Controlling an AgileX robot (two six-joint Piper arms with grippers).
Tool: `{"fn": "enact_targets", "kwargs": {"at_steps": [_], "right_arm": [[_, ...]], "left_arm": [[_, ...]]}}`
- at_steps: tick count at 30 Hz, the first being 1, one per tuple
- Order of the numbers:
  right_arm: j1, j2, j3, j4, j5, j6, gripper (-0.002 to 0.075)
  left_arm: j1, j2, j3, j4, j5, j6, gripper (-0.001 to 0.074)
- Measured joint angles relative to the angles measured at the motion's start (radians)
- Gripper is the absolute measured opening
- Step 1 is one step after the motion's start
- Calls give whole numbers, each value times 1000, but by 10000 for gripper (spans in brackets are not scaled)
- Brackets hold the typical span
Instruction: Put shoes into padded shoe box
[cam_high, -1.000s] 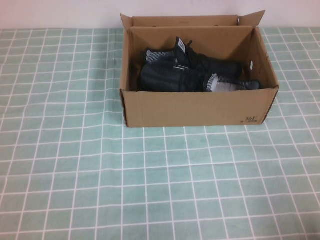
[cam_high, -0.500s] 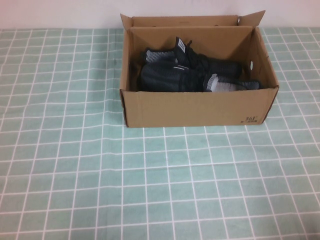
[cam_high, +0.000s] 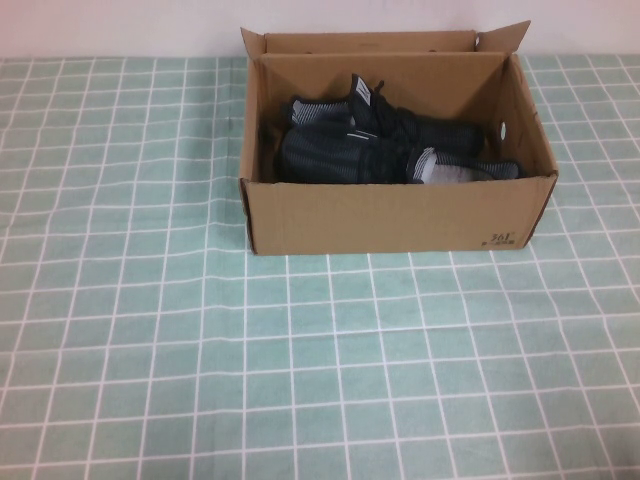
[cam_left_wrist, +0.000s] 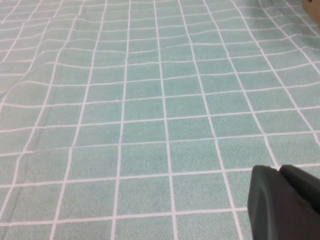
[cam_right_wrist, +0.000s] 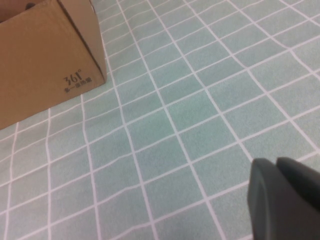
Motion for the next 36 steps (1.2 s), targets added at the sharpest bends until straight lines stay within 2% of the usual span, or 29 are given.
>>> {"fn": "enact_targets", "kwargs": {"at_steps": [5, 10, 14, 16, 20, 22, 24, 28, 36], "right_arm": [[2, 0, 0, 0, 0, 0, -8], [50, 0, 0, -2, 0, 0, -8], [51, 0, 16, -104, -19, 0, -8], [41, 0, 30, -126, -103, -18, -8], [-10, 0, 30, -52, -182, -232, -8], [-50, 0, 30, 38, -171, -396, -8], [-86, 0, 30, 92, -134, -488, -8], [-120, 0, 30, 76, -90, -491, -8], [-120, 0, 30, 24, -90, -491, -8]], "left_arm": [[0, 0, 0, 0, 0, 0, -4], [0, 0, 0, 0, 0, 0, -4], [0, 0, 0, 0, 0, 0, -4], [0, 0, 0, 0, 0, 0, -4], [0, 0, 0, 0, 0, 0, -4], [0, 0, 0, 0, 0, 0, -4], [0, 0, 0, 0, 0, 0, -4], [0, 0, 0, 0, 0, 0, -4], [0, 0, 0, 0, 0, 0, -4]]}}
